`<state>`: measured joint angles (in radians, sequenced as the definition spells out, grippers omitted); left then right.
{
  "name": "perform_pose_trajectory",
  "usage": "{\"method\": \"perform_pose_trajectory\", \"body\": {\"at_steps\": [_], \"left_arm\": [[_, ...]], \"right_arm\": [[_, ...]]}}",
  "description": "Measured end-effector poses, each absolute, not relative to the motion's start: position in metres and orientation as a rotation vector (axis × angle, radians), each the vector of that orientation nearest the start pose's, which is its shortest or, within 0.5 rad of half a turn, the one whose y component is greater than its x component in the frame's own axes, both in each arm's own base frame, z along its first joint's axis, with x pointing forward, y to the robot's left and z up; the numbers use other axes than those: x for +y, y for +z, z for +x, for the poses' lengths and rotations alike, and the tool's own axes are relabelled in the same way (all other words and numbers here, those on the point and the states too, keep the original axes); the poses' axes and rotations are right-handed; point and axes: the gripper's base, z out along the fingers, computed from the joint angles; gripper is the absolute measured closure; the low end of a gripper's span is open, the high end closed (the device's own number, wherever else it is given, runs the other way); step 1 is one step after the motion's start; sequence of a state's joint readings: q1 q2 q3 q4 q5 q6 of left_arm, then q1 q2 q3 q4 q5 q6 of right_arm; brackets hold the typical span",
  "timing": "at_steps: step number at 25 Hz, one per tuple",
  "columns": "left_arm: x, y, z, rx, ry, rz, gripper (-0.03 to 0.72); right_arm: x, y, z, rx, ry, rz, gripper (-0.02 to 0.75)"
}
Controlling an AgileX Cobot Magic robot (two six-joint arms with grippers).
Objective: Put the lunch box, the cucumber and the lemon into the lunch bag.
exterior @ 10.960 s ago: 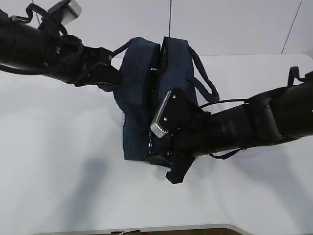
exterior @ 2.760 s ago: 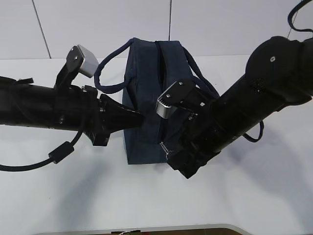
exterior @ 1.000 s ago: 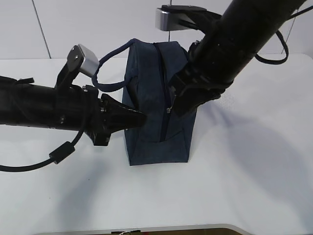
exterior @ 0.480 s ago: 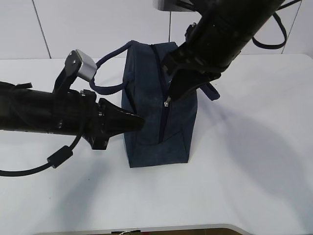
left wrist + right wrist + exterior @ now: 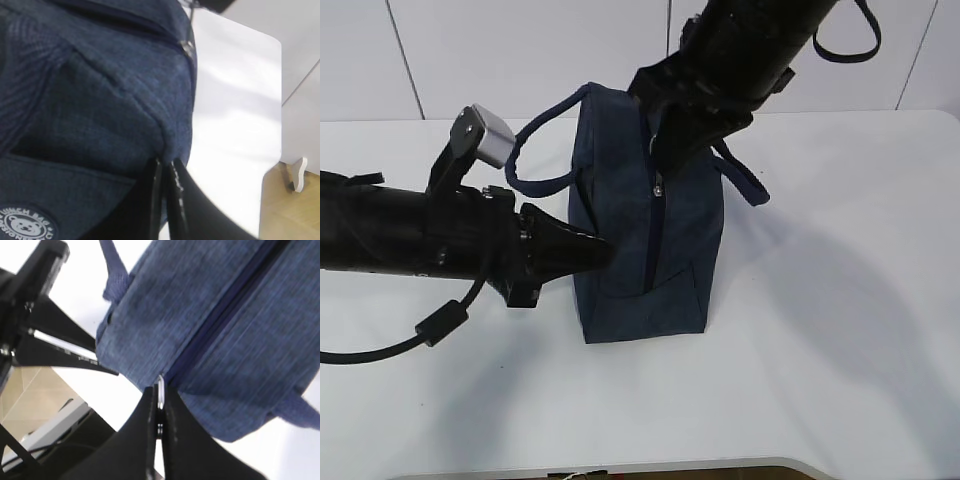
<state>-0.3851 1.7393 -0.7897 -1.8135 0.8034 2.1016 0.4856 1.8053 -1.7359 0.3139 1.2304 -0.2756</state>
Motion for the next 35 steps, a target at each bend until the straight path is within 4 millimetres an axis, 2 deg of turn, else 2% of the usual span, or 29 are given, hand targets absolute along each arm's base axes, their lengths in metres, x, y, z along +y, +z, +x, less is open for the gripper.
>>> {"method": "perform_pose_trajectory", "body": {"at_steps": [8,15,28,35], "left_arm": [[-0.179,0.181,0.271,1.883,-0.954,1.013,0.709],[-0.179,0.181,0.271,1.883,-0.954,1.013,0.709],[-0.178,0.18,0.27,1.891,-0.962,1.005,0.709],[-0.179,0.181,0.27,1.9,-0.986,0.987,0.71]], "right_arm": [[0.211,0.329,0.345,2.629,0.492,-0.912,0.733],[0.214,0.331,0.362,2.611,0.409,-0.875,0.733],[0.193,0.345,0.382,2.564,0.426,-0.701,0.733],[0.193,0.349,0.39,2.485,0.443,-0.642,0.733]]}}
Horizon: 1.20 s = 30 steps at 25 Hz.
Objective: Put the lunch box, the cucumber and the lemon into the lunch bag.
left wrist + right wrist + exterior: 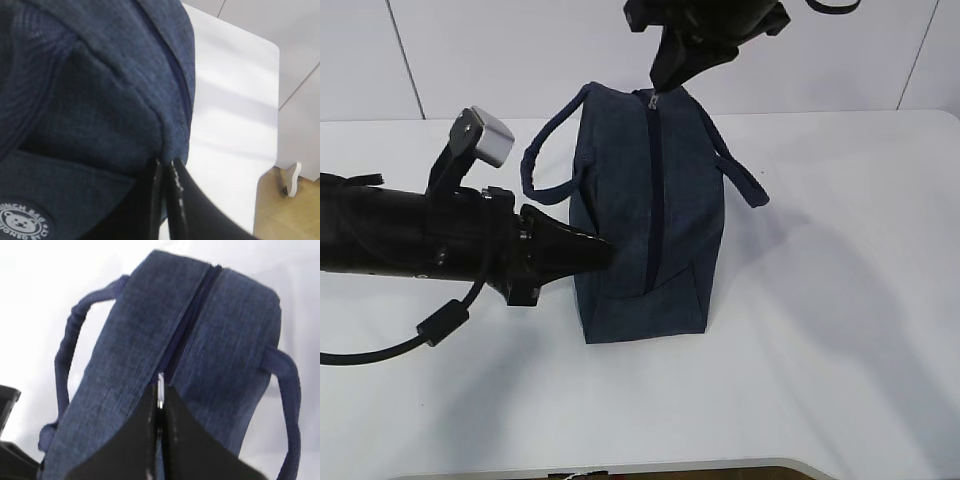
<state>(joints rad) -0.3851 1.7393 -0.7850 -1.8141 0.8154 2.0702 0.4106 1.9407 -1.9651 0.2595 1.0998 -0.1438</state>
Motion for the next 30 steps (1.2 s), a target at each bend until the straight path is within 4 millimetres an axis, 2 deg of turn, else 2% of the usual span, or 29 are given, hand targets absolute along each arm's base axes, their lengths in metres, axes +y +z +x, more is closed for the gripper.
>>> {"method": "perform_pose_trajectory", "body": {"at_steps": [4,14,23,30], "left_arm": [[-0.179,0.181,0.269,1.904,-0.997,0.992,0.71],[-0.178,0.18,0.269,1.917,-0.991,0.991,0.71],[-0.177,0.178,0.269,1.946,-0.976,0.996,0.71],[-0.176,0.177,0.269,1.959,-0.948,0.998,0.71]], "right_arm": [[0.193,0.347,0.397,2.467,0.454,-0.624,0.733],[0.198,0.338,0.432,2.43,0.508,-0.572,0.733],[0.19,0.324,0.463,2.414,0.524,-0.518,0.733],[0.187,0.312,0.478,2.416,0.524,-0.499,0.733]]}}
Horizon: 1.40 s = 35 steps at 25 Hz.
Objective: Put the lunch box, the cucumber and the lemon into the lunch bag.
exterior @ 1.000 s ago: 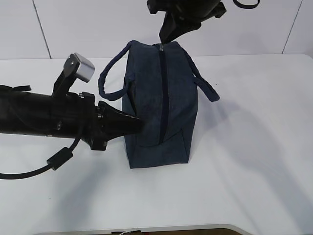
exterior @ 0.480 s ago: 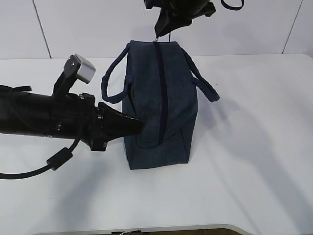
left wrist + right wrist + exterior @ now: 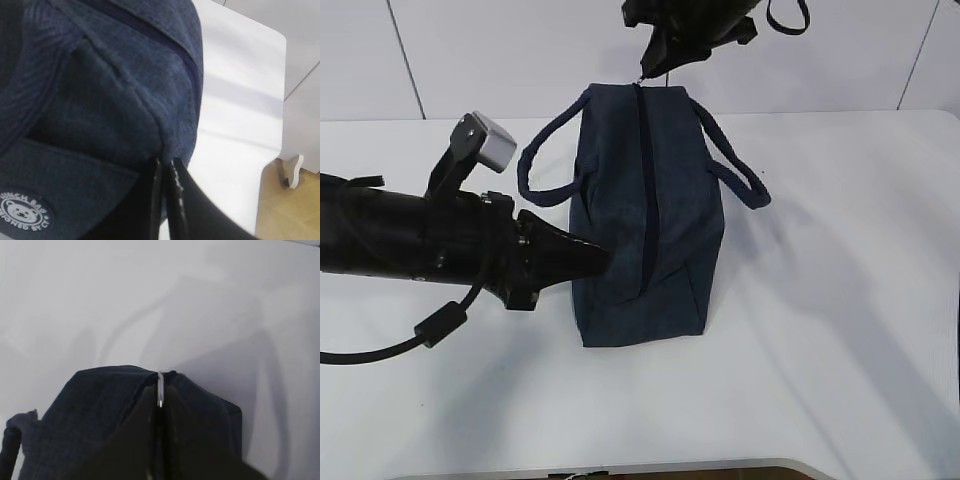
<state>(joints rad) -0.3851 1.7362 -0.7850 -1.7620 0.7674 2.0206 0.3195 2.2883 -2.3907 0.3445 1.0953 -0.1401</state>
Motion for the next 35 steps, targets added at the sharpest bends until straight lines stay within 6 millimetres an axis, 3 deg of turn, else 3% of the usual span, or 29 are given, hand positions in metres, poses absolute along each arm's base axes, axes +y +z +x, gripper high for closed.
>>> {"method": "perform_pose_trajectory", "body": {"at_steps": [8,14,27,35], "left_arm": [[-0.175,0.176,0.27,1.972,-0.924,0.994,0.711],[-0.173,0.174,0.273,1.997,-0.877,0.984,0.711],[-0.159,0.177,0.283,2.092,-0.619,0.869,0.711],[-0.157,0.179,0.284,2.096,-0.587,0.859,0.711]], "right_arm": [[0.181,0.31,0.482,2.419,0.518,-0.486,0.733],[0.173,0.312,0.475,2.501,0.439,-0.584,0.733],[0.164,0.315,0.475,2.481,0.276,-0.68,0.733],[0.165,0.316,0.474,2.392,0.221,-0.911,0.733]]}}
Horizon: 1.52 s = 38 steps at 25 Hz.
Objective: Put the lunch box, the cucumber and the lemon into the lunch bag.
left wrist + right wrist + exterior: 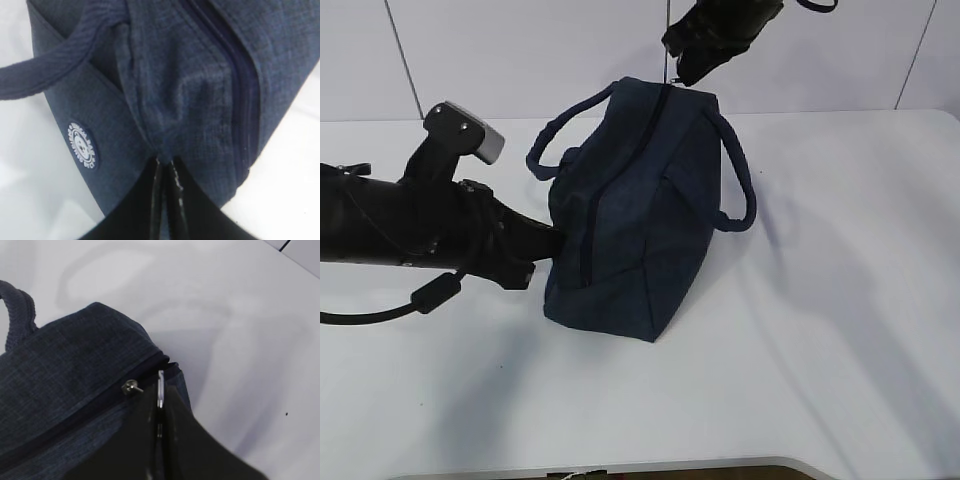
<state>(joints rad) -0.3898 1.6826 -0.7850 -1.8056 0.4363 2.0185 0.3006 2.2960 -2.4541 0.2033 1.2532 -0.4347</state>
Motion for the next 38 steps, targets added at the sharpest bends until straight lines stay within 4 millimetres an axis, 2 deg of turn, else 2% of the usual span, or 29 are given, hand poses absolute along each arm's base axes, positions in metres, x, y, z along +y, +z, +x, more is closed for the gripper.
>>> {"method": "perform_pose_trajectory", "body": {"at_steps": [12,21,26,32,38], "left_arm": [[-0.157,0.179,0.284,2.102,-0.583,0.844,0.711],[-0.156,0.179,0.285,2.109,-0.568,0.837,0.711],[-0.155,0.179,0.285,2.11,-0.567,0.836,0.712],[-0.155,0.178,0.285,2.111,-0.56,0.837,0.712],[-0.154,0.178,0.286,2.121,-0.535,0.831,0.712]], "right_arm": [[0.164,0.316,0.475,2.384,0.2,-0.932,0.733],[0.161,0.344,0.462,2.359,0.217,-0.888,0.733],[0.156,0.346,0.447,2.408,0.223,-0.891,0.733],[0.149,0.334,0.427,2.498,0.218,-0.909,0.733],[0.139,0.355,0.403,2.483,0.175,-0.904,0.733]]}}
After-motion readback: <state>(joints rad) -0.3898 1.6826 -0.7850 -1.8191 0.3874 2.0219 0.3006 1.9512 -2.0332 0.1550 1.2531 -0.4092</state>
